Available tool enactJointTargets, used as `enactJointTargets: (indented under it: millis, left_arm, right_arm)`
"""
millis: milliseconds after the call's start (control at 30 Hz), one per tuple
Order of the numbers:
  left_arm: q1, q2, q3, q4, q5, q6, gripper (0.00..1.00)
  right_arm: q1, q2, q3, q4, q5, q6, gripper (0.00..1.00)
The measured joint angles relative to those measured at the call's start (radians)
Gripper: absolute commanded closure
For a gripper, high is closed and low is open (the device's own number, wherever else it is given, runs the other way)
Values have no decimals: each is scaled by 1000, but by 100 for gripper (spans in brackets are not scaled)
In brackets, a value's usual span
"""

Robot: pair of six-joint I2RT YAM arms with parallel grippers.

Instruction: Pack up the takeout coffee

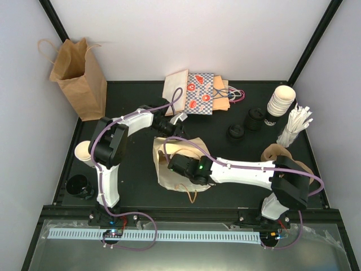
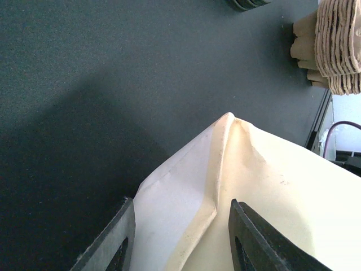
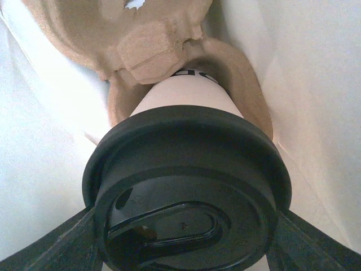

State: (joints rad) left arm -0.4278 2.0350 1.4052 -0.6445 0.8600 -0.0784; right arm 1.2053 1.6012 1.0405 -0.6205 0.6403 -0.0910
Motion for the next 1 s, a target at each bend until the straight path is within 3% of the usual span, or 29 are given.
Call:
enactJointTargets:
  millis: [500,800,1000]
  left_arm:
    - [-3,0,1,2,-2,0,52]
    - [0,0,1,3,-8,0,52]
    - [1,0,-1,5,-8,-1,49]
  right_arm:
    - [-19,-17,-8,-15,-33,-6,39]
    - [-17,76,141,-159,-30,3,38]
    - [-16,87,156,-180,-28,3,38]
